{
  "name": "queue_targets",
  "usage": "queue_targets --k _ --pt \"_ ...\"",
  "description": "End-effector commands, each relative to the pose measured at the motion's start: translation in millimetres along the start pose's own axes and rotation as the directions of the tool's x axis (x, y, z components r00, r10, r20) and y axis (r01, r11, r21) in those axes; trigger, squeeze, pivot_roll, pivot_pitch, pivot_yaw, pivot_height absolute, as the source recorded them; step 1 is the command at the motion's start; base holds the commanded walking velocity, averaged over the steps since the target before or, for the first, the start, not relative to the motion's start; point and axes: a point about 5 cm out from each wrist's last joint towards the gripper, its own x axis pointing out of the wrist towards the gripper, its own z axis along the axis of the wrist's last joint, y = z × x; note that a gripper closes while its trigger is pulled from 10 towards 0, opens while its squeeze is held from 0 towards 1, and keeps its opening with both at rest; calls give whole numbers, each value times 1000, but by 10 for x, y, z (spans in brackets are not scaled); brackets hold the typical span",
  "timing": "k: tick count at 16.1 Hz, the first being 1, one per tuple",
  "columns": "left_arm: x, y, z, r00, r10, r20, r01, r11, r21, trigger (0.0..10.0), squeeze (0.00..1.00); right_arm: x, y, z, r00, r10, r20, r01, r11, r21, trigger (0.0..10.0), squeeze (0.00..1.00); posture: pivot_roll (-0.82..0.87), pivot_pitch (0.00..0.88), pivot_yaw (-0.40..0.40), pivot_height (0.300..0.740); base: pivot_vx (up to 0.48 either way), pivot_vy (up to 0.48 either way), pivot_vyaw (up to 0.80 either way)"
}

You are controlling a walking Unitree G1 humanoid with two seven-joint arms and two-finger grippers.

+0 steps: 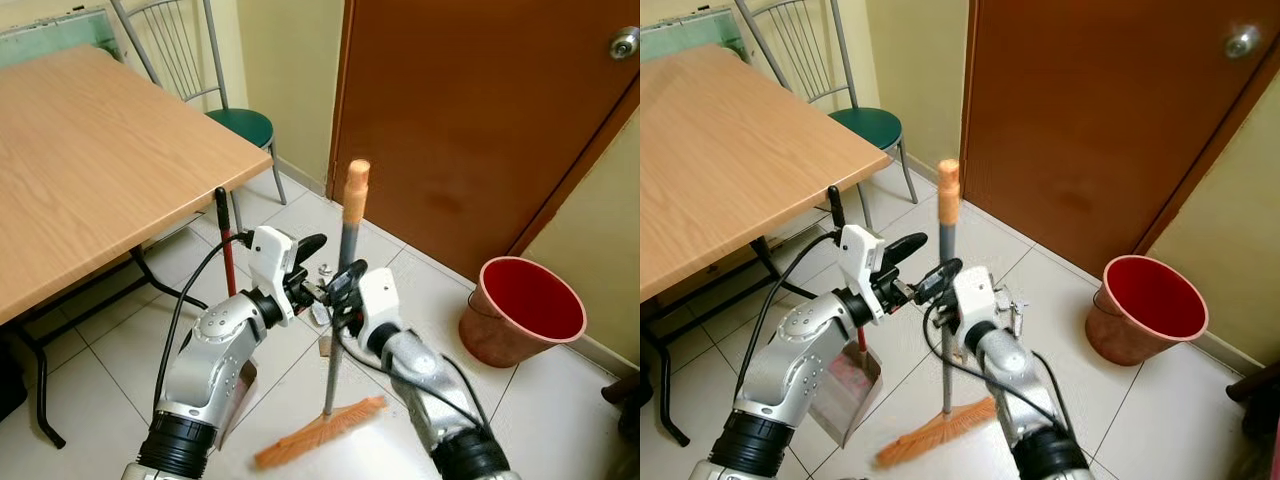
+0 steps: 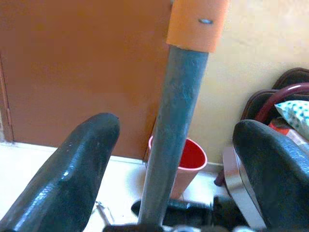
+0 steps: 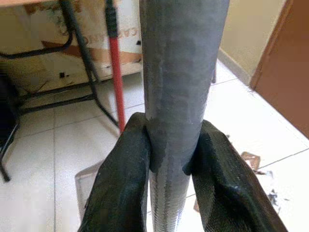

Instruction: Sweep floor

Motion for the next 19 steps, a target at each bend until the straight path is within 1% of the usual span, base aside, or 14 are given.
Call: queue_targets --k 1,4,5,6,8,11,12,14,15,17,19 --pt "45 -22 6 999 -33 -18 33 999 8 10000 1000 26 84 128 997 37 63 -35 999 -33 745 0 74 69 -9 740 0 0 0" --pt "80 -26 15 999 -48 -22 48 999 25 10000 1000 27 135 88 997 66 49 -65 997 -31 549 0 74 67 -9 740 0 0 0" --pt "99 -20 16 998 -48 -26 49 998 28 10000 376 25 169 81 995 90 46 -88 995 -36 431 0 74 66 -9 740 0 0 0" --pt "114 -18 -1 998 -56 -40 58 998 37 10000 0 24 210 81 992 115 46 -112 992 -53 510 0 71 64 -8 740 0 0 0" --pt "120 -24 -34 997 -62 -53 64 997 42 10000 0 24 245 79 989 139 45 -136 989 -57 471 0 71 64 -8 740 0 0 0" --pt "171 6 -65 995 -53 -79 58 997 58 10000 0 3 308 16 979 202 12 -201 977 -78 824 0 68 65 -7 740 0 0 0" --pt "193 8 -59 995 -54 -79 59 997 60 10000 0 3 307 -5 979 203 3 -202 976 -77 902 0 68 65 -7 740 0 0 0" --pt "237 16 -53 995 -56 -87 64 993 96 10000 0 -1 312 -36 978 207 -11 -207 974 -96 1098 0 71 66 -10 740 0 0 0" --pt "255 52 -59 995 -37 -89 47 992 117 10000 0 -4 315 -49 979 205 -18 -206 973 -103 1255 0 73 66 -12 740 0 0 0" --pt "243 105 -109 995 -11 -100 28 986 165 10000 0 -1 315 -60 980 200 -25 -201 974 -106 1529 0 72 65 -11 740 0 0 0" --pt "238 132 -124 996 4 -92 12 983 182 10000 0 3 299 -74 982 187 -31 -190 976 -107 1686 0 72 65 -11 740 0 0 0"
